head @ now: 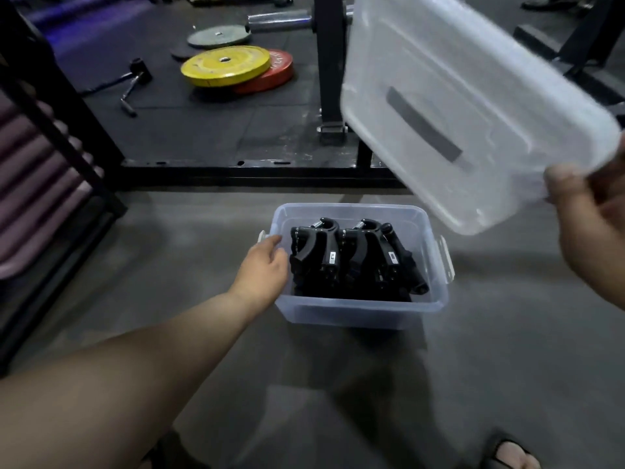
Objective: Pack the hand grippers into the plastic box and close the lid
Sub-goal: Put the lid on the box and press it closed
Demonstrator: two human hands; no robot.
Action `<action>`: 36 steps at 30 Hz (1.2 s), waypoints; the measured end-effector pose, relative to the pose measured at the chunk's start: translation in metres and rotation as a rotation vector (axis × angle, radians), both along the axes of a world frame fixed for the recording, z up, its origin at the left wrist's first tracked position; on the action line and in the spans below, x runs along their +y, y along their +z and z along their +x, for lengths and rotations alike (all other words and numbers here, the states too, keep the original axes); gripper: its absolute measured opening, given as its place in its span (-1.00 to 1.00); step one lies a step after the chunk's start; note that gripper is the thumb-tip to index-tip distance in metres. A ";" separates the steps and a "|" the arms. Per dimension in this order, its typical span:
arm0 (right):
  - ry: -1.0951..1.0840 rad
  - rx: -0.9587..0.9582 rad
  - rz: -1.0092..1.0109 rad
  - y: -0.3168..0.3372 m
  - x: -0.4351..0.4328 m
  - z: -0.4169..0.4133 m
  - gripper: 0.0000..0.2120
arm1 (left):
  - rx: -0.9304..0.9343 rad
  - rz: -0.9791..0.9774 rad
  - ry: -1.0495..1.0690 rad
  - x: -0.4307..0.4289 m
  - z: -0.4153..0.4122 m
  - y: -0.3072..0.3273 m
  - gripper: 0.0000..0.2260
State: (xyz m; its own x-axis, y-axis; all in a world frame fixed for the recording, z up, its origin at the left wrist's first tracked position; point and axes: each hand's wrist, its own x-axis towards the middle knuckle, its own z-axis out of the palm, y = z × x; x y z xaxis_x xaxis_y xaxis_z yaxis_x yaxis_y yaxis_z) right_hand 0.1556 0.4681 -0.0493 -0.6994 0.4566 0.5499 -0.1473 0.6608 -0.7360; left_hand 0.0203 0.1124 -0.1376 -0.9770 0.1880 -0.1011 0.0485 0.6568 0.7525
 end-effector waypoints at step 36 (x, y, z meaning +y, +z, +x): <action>0.037 -0.906 -0.292 -0.084 -0.045 -0.079 -0.41 | -0.103 -0.254 0.306 0.021 -0.028 -0.028 -0.53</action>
